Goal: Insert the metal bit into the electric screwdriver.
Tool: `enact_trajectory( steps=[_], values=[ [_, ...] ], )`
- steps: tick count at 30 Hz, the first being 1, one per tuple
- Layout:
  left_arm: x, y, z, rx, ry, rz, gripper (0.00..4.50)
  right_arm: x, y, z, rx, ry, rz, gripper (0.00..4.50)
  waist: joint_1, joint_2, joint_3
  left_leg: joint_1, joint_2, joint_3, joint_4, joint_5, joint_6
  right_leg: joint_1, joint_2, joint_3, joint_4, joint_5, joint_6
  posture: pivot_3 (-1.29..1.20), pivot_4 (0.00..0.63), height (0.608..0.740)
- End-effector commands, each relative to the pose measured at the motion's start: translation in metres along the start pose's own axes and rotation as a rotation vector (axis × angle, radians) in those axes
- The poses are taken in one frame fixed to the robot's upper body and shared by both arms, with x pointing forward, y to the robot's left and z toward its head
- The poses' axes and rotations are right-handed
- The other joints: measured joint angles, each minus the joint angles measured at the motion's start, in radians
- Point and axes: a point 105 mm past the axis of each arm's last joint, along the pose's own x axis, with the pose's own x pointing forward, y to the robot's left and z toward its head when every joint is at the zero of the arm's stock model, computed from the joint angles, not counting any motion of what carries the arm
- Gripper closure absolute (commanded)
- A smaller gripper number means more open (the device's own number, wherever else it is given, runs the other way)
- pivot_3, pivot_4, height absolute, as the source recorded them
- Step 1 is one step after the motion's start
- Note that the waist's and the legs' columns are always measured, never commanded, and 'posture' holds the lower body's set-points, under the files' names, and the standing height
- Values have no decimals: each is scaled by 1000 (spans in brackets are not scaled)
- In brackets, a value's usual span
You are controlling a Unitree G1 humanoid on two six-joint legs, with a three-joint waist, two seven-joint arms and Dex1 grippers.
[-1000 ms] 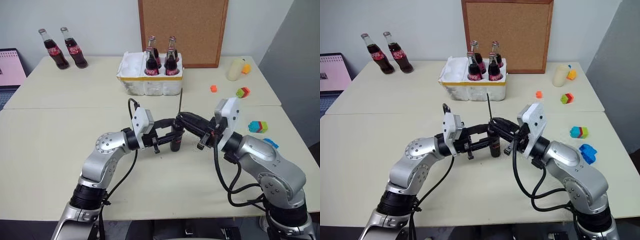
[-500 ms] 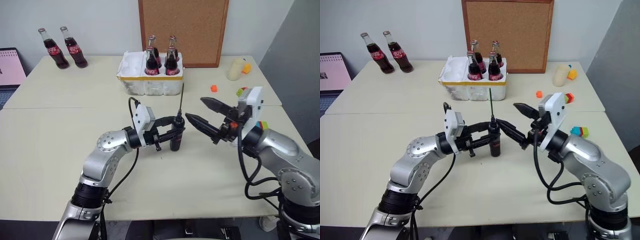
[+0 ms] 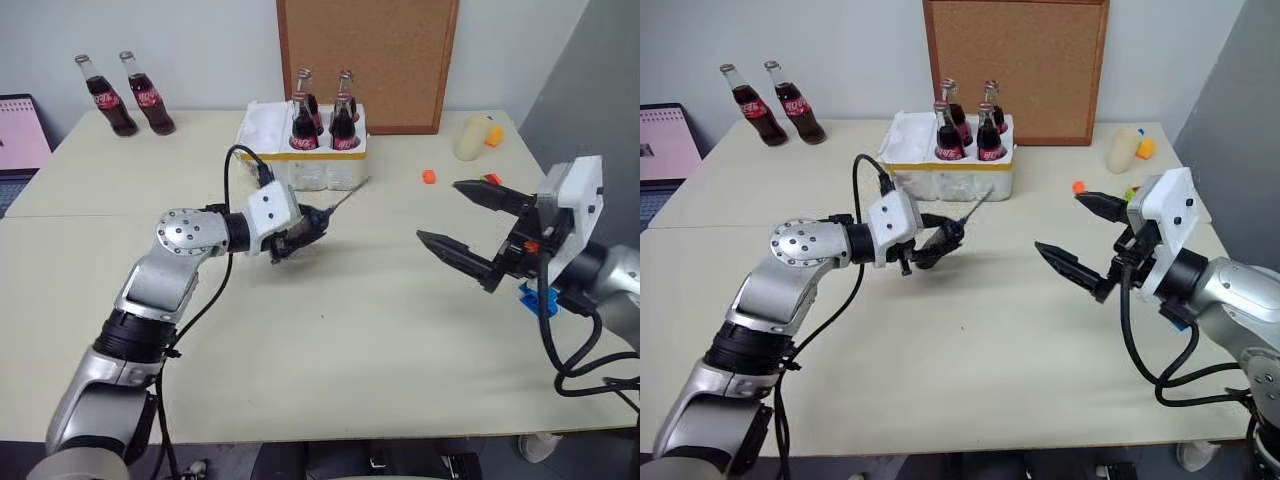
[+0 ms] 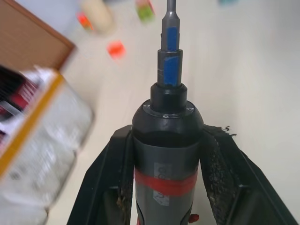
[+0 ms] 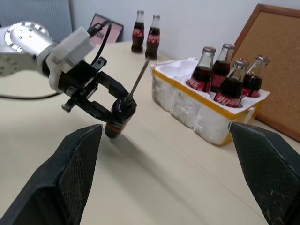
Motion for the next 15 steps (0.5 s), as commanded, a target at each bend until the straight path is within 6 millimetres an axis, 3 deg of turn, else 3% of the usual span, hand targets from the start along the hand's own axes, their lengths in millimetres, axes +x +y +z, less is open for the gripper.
enact_trajectory(
  steps=[1, 8, 15],
  values=[
    [10, -21, -27, 168, 178, -277, 2864, -10, 18, -4, -110, 131, 112, 0, 3, 0, 0, 0, -1, 0, 0, 0, 0, 0, 1, 0, -1, 0, 0, 0, 150, 740],
    [28, -42, -52, 270, 282, -569, 2865, -20, 33, -41, -122, 373, 206, 0, -14, -1, 0, 2, 1, 6, 0, 0, 0, 1, 1, 5, 1, 0, 0, 0, 150, 740],
    [41, -39, -59, 301, 328, -608, 2865, -19, 35, -49, -130, 398, 203, 0, -24, -1, 0, 2, 3, 3, 0, 0, 0, 1, 9, 5, 4, 0, 0, 0, 150, 740]
  ],
)
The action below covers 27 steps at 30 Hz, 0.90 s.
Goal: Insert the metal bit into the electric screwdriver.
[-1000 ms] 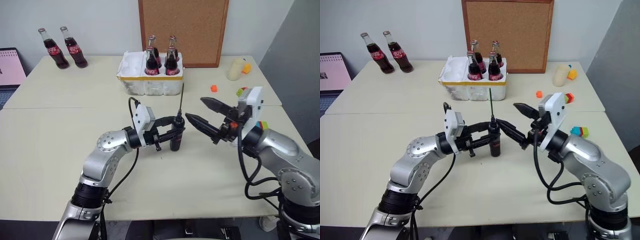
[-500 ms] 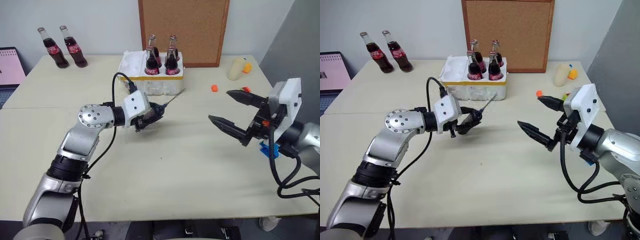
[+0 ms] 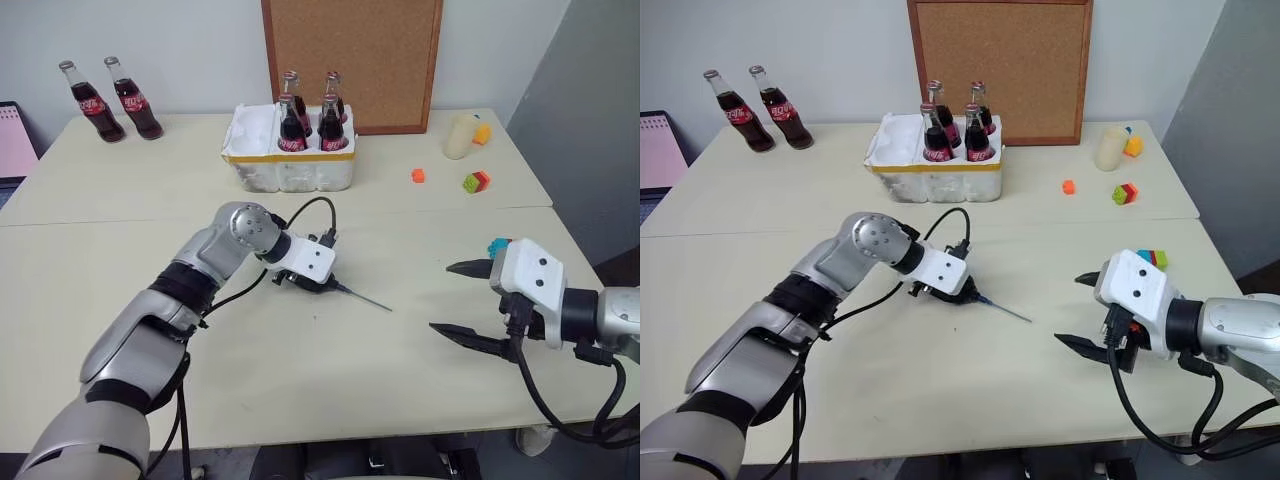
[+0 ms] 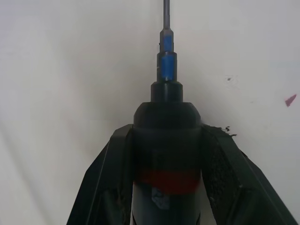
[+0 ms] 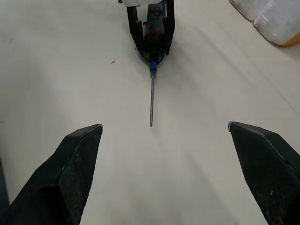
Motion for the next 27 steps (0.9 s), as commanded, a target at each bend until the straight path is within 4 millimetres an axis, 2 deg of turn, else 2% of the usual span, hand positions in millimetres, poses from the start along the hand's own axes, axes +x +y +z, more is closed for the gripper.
enact_trajectory(
  steps=[1, 3, 5, 6, 7, 12, 15, 19, 21, 23, 27],
  values=[
    [2, -5, -16, -29, 67, -26, 2865, 0, 1, 5, -43, -18, -17, 0, 0, 0, 0, 0, 0, 0, 0, 0, 0, 0, 0, 0, 0, 0, 0, 0, 150, 740],
    [1, -5, -16, -11, 69, -27, 2865, 1, 2, 6, -44, -24, -14, 0, 2, 0, 0, 0, 0, 0, 1, 0, 0, 0, -1, 0, 1, 0, 0, 0, 150, 740],
    [-2, -5, -14, -13, 55, -25, 2160, 2, 4, 6, -44, -30, -6, 0, 2, 0, 0, 0, -1, 0, 2, 0, 0, 0, -1, 0, 2, 0, 1, 0, 150, 740],
    [-4, -4, -12, -16, 44, -18, 2090, 3, 5, 6, -44, -32, -4, 0, 1, 0, 0, 1, -1, 0, 2, 0, 0, 0, -1, 0, 2, 0, 1, 0, 150, 740],
    [-6, -2, -8, -18, 27, -8, 1772, 3, 5, 6, -45, -34, -2, 0, 1, 0, 0, 1, 0, 0, 2, 0, 0, 0, -1, 0, 3, 0, 1, 0, 150, 740],
    [-15, 4, 4, -61, -42, 45, 720, 4, 2, 6, -47, -35, -3, 0, 2, 0, 0, 0, 0, 0, 1, 0, 0, 0, -1, -1, 2, 0, 0, 0, 150, 740],
    [-28, 11, 10, -134, -107, 153, 40, 3, 0, 6, -53, -35, -8, 0, 4, 0, 0, -1, 0, 0, 1, 0, 0, -1, -1, -1, -1, 0, 0, 0, 150, 740],
    [-75, 12, 9, -307, -234, 314, 17, 0, -7, 5, -53, -46, -36, 0, 10, -1, 1, -2, 0, 0, 2, 0, 0, -3, -1, -1, -2, 0, 0, 0, 150, 740],
    [-95, -6, 7, -379, -282, 309, 17, -2, -9, 3, -47, -47, -38, 0, 11, -1, 1, -2, 1, -1, 2, 0, 0, -3, -1, -1, -2, 0, 0, 0, 150, 740],
    [-105, -26, 4, -451, -297, 277, 17, -4, -10, 3, -50, -60, -38, 0, 5, -1, 1, -1, 1, 0, 1, 0, 0, -3, -1, -1, -2, 0, 0, 0, 150, 740],
    [-128, -60, -6, -616, -288, 405, 17, -10, -18, -3, -42, -61, -54, 0, 12, 0, 1, 0, 3, -1, 1, 0, -1, -2, -4, -2, 0, -1, -2, 0, 150, 740]
  ],
)
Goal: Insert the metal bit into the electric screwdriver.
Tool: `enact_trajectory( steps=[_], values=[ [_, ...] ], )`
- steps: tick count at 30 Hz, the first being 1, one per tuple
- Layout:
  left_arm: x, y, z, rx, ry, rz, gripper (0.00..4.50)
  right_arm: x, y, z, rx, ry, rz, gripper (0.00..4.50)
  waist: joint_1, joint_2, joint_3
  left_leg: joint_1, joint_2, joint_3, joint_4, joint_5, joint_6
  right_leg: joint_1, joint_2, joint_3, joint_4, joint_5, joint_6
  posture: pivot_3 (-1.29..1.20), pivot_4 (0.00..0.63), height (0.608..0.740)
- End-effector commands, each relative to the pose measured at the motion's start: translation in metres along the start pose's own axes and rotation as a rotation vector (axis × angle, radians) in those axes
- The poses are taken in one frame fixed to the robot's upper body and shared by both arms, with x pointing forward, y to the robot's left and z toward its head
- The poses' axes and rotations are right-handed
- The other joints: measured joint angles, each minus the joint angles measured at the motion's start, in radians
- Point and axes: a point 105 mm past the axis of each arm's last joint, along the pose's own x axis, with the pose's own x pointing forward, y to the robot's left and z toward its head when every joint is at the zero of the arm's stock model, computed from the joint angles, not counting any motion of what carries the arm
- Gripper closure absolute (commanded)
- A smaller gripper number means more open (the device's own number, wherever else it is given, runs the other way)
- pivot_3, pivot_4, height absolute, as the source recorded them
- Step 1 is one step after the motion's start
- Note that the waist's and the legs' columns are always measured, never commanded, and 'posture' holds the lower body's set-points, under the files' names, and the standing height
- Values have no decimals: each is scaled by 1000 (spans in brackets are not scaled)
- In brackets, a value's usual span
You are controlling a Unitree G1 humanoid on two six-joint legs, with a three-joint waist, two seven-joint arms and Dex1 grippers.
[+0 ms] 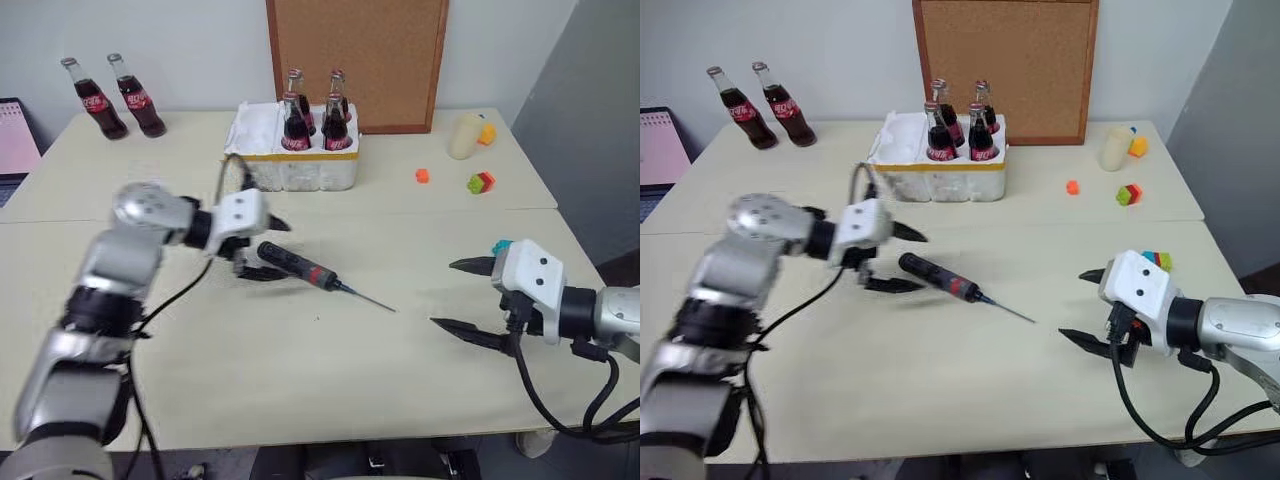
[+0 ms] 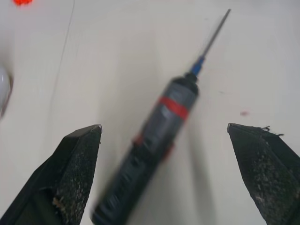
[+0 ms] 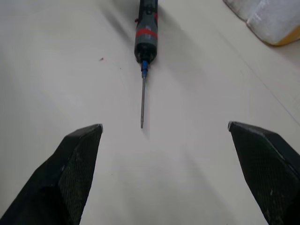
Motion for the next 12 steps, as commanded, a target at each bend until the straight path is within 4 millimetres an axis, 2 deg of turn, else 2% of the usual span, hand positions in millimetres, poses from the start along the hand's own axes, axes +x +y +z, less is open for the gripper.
enact_trajectory(
  steps=[1, 7, 12],
  values=[
    [-28, -12, 1, -72, -29, 128, 17, -9, -9, 5, -42, -34, -25, 0, 5, 0, 0, 0, 0, -1, 0, 0, 0, 0, -2, -2, 0, 0, 0, 0, 150, 740],
    [-49, -39, -18, -192, 7, 187, 17, -14, -9, 1, -47, -49, 28, 0, 18, -2, 1, 1, -2, -3, 0, 0, 0, 2, -9, -4, 1, 0, 0, 0, 150, 740],
    [-52, -46, -19, -254, -29, 211, 17, -12, -9, 2, -45, -56, 60, 0, 15, -2, 1, 1, -3, -3, 1, 0, 0, 2, -12, -4, 1, 0, 0, 0, 150, 740]
  ],
)
